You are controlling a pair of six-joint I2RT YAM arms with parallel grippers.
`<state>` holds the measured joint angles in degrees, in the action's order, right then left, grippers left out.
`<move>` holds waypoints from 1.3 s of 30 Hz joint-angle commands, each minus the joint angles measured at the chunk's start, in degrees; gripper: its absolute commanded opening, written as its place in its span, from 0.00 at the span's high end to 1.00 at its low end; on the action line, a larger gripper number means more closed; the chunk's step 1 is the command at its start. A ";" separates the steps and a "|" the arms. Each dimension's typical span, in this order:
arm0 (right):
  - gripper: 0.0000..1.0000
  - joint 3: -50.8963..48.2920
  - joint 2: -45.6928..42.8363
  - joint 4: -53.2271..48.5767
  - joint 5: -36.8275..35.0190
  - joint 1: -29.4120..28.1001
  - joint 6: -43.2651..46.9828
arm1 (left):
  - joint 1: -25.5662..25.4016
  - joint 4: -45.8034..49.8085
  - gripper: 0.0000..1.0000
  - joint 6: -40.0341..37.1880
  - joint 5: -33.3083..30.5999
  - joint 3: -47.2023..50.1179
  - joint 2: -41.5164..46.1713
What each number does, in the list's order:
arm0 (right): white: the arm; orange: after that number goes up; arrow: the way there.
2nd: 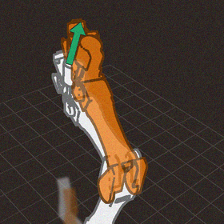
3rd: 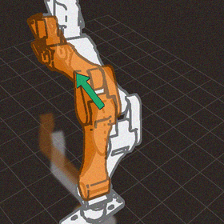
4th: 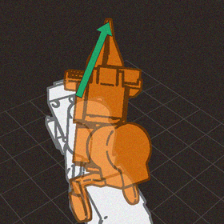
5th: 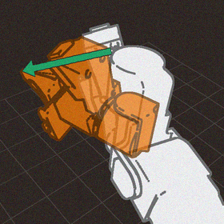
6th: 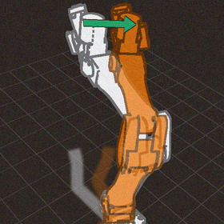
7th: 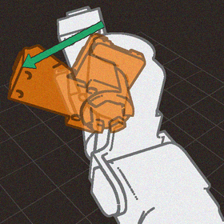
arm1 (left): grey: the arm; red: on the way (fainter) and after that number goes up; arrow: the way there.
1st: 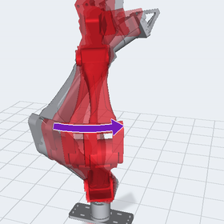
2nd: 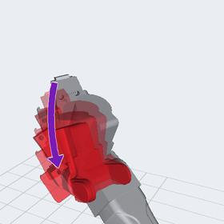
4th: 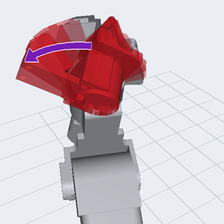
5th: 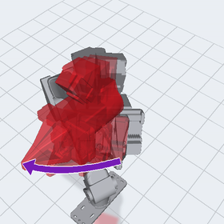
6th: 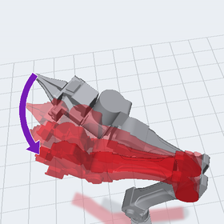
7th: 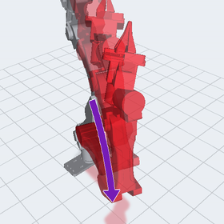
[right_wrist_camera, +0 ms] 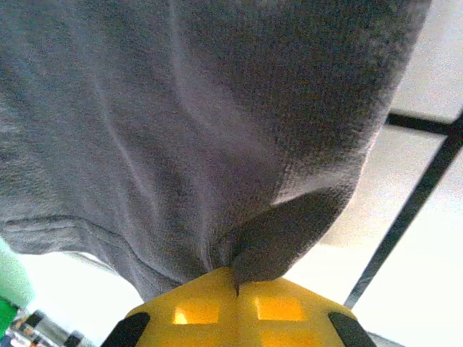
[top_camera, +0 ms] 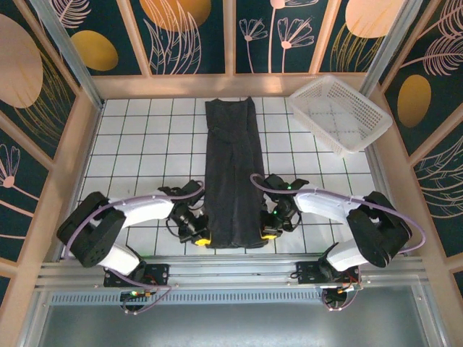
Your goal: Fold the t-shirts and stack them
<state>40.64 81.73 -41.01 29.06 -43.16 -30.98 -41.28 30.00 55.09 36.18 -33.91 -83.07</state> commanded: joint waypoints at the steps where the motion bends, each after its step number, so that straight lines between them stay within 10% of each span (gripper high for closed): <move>1: 1.00 1.07 -1.99 -3.34 2.49 -0.26 -0.73 | -0.29 -1.66 1.00 5.36 2.39 0.57 4.07; 12: 1.00 15.40 1.39 -7.33 -3.57 7.87 -4.95 | 8.26 7.49 1.00 -0.22 -7.01 -15.88 5.37; 39: 1.00 56.34 39.05 -2.41 -10.52 20.14 -2.86 | 21.92 -3.46 0.94 -6.40 -10.01 -49.74 -32.45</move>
<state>94.30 118.24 -43.35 18.33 -23.99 -34.61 -20.18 27.11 50.54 26.89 -79.96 -112.71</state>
